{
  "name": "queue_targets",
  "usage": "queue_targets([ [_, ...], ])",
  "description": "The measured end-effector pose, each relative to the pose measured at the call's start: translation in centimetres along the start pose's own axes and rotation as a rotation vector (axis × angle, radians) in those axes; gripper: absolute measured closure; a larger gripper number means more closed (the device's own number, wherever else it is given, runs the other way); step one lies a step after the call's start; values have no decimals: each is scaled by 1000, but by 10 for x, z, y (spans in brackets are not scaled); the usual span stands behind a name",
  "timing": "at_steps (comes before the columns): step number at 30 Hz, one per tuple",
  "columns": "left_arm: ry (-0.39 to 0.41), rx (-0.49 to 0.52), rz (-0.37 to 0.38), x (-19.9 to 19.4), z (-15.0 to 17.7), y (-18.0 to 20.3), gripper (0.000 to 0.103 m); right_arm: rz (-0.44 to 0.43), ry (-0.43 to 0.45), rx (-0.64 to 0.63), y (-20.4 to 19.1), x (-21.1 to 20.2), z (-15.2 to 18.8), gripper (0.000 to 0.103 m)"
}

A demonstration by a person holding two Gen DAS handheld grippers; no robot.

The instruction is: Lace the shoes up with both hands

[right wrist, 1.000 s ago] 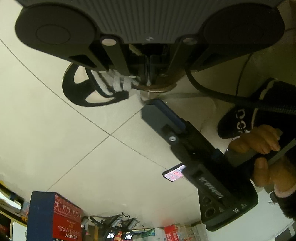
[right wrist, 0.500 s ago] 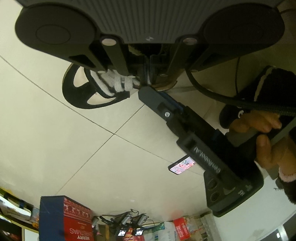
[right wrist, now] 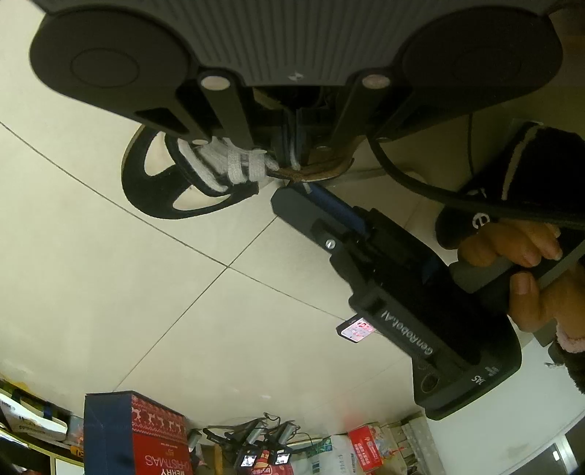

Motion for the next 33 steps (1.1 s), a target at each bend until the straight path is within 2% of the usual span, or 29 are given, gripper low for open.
queue_targets([
  [9,20,-91,-45,0,1,-10,82,8,-3,-6,-1,1,1,97],
  [11,20,-74,-52,1,3,-7,84,8,-4,-5,-1,1,1,97],
  [16,33,16,-84,3,6,7,100,10,-6,2,-1,2,1,97],
  [20,43,77,-109,3,6,14,100,10,-9,3,-1,3,1,97],
  [26,52,65,-116,0,4,13,100,7,-3,34,3,2,2,96],
  [28,58,81,-125,-2,5,15,100,10,-5,45,4,2,3,90],
  [33,80,177,-181,-7,6,23,100,16,-6,53,5,-1,2,86],
])
Point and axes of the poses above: each gripper's, at about its wrist camera, not at the fingertips, and x roughly the way its jaws point, y to its right, z to its underside, the point moved 2 cm from there along x, roughly the way its jaws point, and after that the axes turned 8 degrees about -x, right-handed, at the moved point
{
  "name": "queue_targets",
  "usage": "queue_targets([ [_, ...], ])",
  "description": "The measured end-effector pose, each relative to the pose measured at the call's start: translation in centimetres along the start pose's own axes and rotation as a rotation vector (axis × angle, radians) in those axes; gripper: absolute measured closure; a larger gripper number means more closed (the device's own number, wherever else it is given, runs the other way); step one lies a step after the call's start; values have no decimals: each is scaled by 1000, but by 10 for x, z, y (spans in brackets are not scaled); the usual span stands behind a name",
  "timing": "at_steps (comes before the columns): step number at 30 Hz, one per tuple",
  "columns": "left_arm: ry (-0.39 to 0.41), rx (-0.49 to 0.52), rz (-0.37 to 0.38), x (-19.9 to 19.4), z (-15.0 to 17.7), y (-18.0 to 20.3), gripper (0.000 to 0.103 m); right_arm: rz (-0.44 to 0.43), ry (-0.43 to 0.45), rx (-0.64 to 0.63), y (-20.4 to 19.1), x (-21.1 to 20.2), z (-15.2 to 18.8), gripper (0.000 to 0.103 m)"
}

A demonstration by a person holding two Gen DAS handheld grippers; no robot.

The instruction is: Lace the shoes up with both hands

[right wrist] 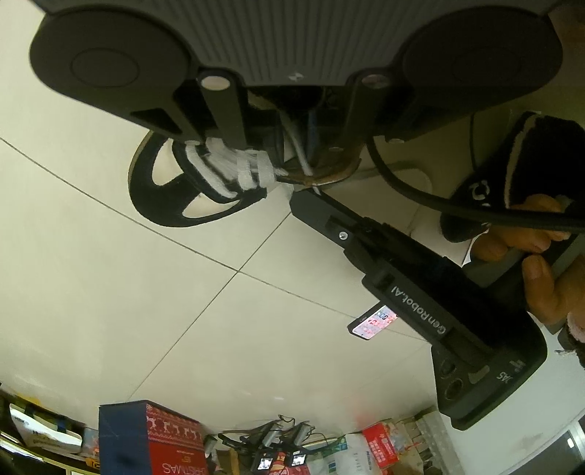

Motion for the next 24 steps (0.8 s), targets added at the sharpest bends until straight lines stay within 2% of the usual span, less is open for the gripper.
queue_targets([
  [1,9,24,-19,-1,0,2,103,3,-2,-2,0,0,0,84],
  [4,28,48,-78,-5,-6,-4,103,11,-2,-4,0,-2,1,84],
  [7,8,72,-87,-9,-11,-9,103,17,5,3,-1,-3,3,84],
  [9,-36,100,-58,-10,-13,-8,102,18,8,6,-1,-3,4,83],
  [11,-56,81,-10,-10,-15,-10,100,19,9,7,-1,-4,4,83],
  [13,-63,35,37,-11,-17,-12,87,18,8,5,-1,-5,3,83],
  [16,-86,-25,85,-7,-18,-14,80,16,10,10,0,-6,5,83],
  [24,-108,-41,97,1,2,-9,82,27,21,13,-3,-7,7,82],
])
Point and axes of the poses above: each gripper's, at about its wrist camera, not at the fingertips, and x roughly the way its jaws point, y to its right, z to its underside, the point moved 2 cm from there along x, roughly the way its jaws point, and after that the axes turned 8 degrees about -x, right-handed, at the moved point
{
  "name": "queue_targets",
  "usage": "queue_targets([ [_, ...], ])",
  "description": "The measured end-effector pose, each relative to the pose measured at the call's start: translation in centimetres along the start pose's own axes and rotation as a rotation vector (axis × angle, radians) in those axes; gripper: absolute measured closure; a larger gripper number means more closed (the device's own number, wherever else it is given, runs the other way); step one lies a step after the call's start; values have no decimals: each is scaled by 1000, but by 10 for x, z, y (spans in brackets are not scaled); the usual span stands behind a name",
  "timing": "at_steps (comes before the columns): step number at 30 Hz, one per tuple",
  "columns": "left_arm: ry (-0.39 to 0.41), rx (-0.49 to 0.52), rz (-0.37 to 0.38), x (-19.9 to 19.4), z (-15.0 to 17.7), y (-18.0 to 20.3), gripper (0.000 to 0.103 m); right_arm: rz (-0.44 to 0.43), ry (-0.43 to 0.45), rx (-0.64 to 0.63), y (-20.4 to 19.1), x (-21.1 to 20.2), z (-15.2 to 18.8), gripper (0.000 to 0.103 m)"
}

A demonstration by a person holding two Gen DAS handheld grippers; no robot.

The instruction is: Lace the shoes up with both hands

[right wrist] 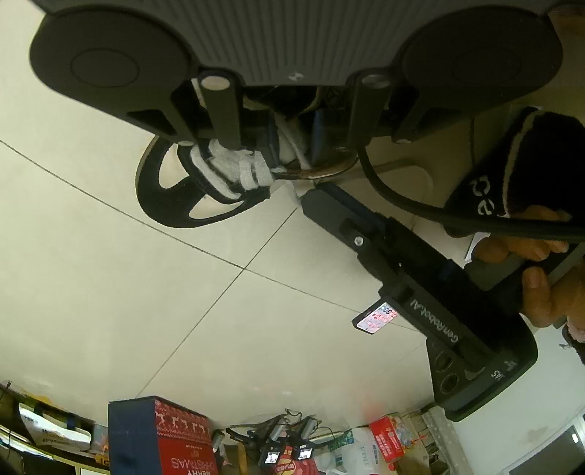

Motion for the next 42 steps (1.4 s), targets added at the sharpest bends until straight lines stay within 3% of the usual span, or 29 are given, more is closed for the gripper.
queue_targets([
  [12,23,-46,-2,4,1,-1,100,10,2,-12,-4,-1,0,80],
  [27,63,41,-58,-2,3,8,100,12,-5,-22,-5,1,-1,79],
  [33,89,138,-117,-5,6,21,100,18,-3,-31,-6,0,0,79],
  [42,157,144,-204,-22,-2,21,100,56,1,-33,-8,-15,-4,78],
])
Point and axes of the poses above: each gripper's, at about its wrist camera, not at the fingertips, and x roughly the way its jaws point, y to its right, z to its underside, the point moved 2 cm from there along x, roughly the way its jaws point, and after that the axes turned 8 degrees about -x, right-handed, at the moved point
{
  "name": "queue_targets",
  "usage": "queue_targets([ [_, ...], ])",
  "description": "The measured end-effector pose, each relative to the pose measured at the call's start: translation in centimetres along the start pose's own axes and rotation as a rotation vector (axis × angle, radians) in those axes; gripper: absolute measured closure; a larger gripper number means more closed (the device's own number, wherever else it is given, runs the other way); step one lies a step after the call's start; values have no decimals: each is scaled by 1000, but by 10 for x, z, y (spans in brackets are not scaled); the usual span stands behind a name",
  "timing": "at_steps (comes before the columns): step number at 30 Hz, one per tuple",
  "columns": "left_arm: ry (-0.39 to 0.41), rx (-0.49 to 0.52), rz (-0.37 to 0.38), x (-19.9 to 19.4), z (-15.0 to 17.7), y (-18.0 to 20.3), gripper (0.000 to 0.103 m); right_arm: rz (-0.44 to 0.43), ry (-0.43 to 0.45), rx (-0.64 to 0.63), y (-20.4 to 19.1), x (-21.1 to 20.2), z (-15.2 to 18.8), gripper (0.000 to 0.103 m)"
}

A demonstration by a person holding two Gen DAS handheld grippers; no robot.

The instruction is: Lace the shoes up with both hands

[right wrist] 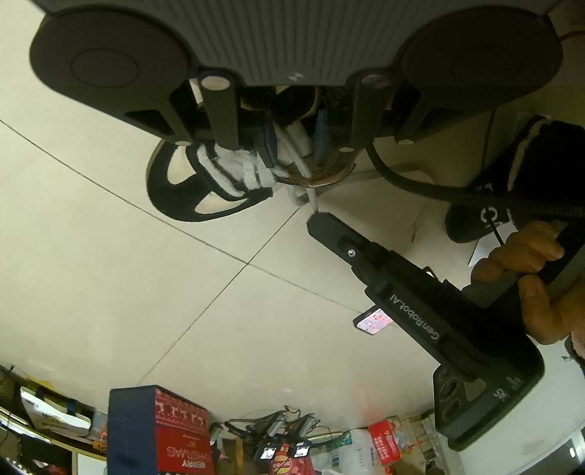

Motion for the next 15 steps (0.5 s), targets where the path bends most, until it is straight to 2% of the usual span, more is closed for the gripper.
queue_targets([
  [3,23,-4,-44,-8,-5,-7,100,29,16,21,1,-13,-1,74],
  [5,9,-18,-58,-10,-6,-13,100,52,24,44,2,-23,-1,73],
  [8,-61,-25,-33,-9,-7,-16,100,88,32,82,4,-33,2,71],
  [11,-95,5,-6,-11,-9,-11,97,120,24,131,6,-38,7,70],
  [12,-98,32,-7,-12,-11,-7,87,131,16,144,6,-38,9,70],
  [13,-101,59,-9,-13,-12,-3,72,141,6,157,6,-38,11,70],
  [15,-103,131,-18,-16,-14,6,61,158,-14,195,6,-36,15,70],
])
Point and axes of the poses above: each gripper's, at about its wrist camera, not at the fingertips, and x roughly the way its jaws point, y to its right, z to its underside, the point moved 2 cm from there along x, roughly the way its jaws point, and after that the axes turned 8 degrees about -x, right-handed, at the moved point
